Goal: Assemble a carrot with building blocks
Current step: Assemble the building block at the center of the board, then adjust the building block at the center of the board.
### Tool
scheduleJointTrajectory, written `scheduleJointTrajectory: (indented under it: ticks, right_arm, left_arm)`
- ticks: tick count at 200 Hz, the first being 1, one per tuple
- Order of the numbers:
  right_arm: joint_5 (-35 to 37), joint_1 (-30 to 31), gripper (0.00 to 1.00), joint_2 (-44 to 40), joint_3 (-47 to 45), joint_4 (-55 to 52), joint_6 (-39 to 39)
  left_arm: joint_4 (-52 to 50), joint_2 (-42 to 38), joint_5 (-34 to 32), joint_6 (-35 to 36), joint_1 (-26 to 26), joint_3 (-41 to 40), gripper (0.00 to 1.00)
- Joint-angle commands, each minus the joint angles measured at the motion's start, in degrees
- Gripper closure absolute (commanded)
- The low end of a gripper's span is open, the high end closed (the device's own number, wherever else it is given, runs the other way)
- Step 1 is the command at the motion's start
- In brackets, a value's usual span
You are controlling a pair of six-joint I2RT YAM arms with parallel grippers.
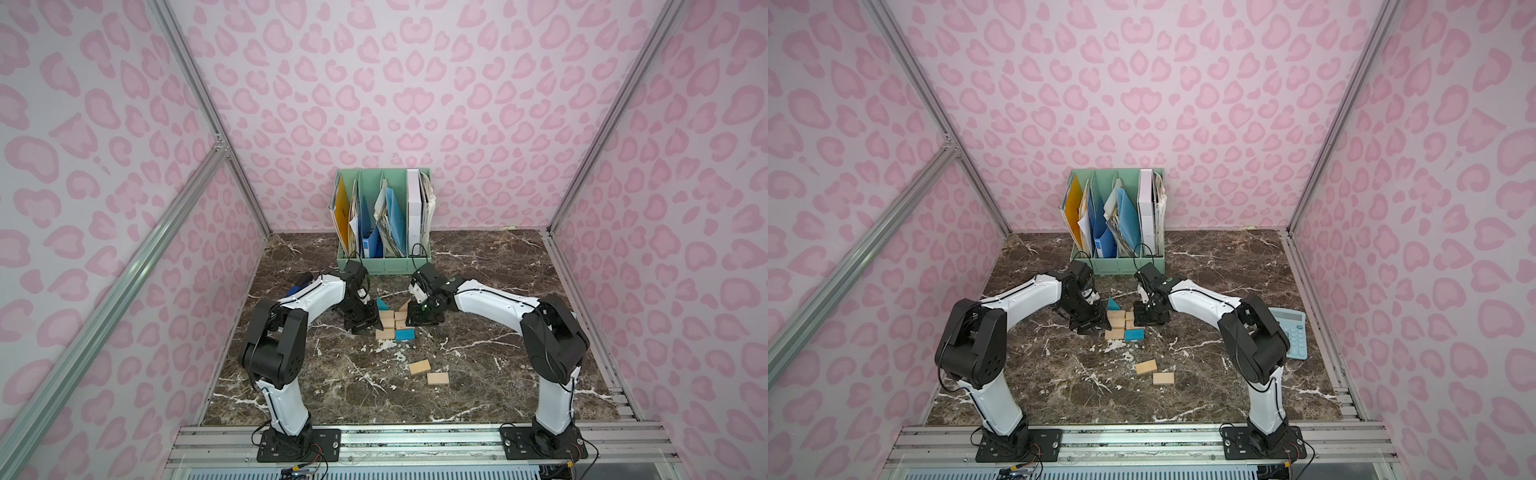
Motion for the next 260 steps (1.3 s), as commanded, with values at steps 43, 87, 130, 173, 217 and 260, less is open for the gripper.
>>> scheduleJointTrajectory:
  ticks: [43,87,130,173,217,260]
  right_arm:
    - [-0.82,-1.63,0.65,3.67,0.96,1.37,-0.78]
    - [-2.09,-1.64,0.66,4.35,0.64,3.26,0.06]
    - [-2.52,-1.72,0.68,4.68,-0.23,4.63,0.29]
    - [-3.31,-1.72,0.68,4.72,-0.76,5.75,0.75]
    - [-5.37,-1.72,0.69,5.08,-1.37,7.39,1.55]
    - [-4.82,-1.70,0.69,4.14,-3.12,7.42,1.84]
  left_arm:
    - [-0.98,5.35,0.69,1.84,2.32,4.89,0.65]
    - [-0.60,8.00,1.84,2.46,3.27,5.82,0.70]
    - [-0.45,8.81,2.64,2.55,3.39,5.93,0.72]
    - [-0.72,8.49,2.80,2.66,3.36,5.87,0.72]
    - [-0.82,8.05,2.98,2.46,3.36,5.73,0.73]
    - [-1.09,7.51,3.01,2.55,3.34,5.47,0.73]
